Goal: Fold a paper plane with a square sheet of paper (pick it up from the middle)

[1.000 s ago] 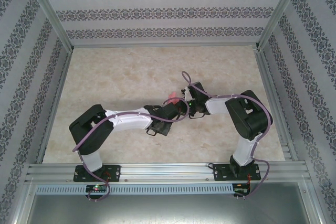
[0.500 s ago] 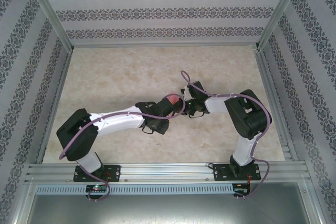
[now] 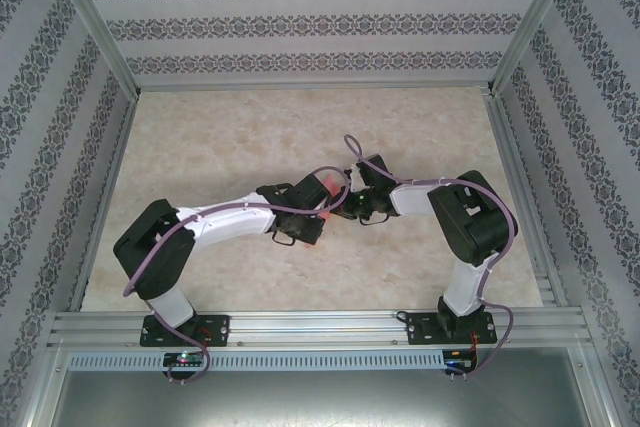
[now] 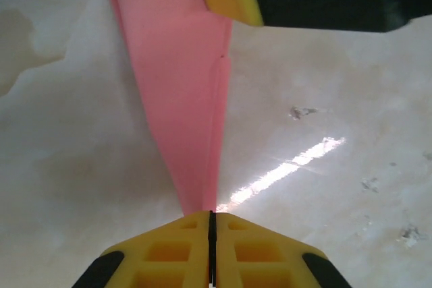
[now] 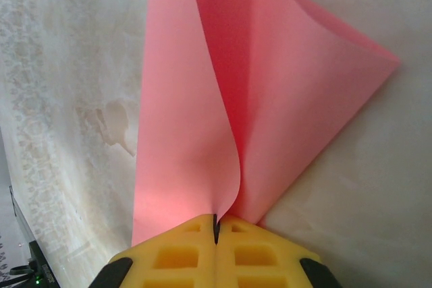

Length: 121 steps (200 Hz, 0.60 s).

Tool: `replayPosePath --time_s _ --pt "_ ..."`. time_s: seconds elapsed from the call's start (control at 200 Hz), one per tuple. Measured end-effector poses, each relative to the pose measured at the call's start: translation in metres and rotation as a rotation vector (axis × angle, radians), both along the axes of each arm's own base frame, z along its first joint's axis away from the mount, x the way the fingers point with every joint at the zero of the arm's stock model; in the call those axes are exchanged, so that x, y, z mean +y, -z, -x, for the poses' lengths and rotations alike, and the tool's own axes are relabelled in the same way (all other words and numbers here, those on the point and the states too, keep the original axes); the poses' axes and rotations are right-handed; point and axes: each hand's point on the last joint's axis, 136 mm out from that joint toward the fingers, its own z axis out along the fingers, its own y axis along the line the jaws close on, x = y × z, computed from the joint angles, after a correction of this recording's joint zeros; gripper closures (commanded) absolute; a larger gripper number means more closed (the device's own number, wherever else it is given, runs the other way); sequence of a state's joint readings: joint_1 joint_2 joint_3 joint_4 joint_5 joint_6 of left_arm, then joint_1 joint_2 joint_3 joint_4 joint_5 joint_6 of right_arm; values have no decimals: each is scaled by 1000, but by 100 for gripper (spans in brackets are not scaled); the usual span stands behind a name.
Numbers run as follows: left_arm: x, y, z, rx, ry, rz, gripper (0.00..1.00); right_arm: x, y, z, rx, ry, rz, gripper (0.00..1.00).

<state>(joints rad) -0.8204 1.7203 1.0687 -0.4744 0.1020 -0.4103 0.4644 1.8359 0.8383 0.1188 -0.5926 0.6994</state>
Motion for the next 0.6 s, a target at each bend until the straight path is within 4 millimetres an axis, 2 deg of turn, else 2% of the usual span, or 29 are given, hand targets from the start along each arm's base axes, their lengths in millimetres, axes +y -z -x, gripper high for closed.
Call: replayPosePath --time_s 0.155,0.445,0.604 --pt "0 7 -1 12 1 -11 91 -1 0 -1 0 4 -1 100" --pt "-7 7 -2 26 10 33 91 -1 0 -1 0 4 0 100" --pt "-10 15 -3 49 11 46 91 -1 0 -1 0 4 0 100"
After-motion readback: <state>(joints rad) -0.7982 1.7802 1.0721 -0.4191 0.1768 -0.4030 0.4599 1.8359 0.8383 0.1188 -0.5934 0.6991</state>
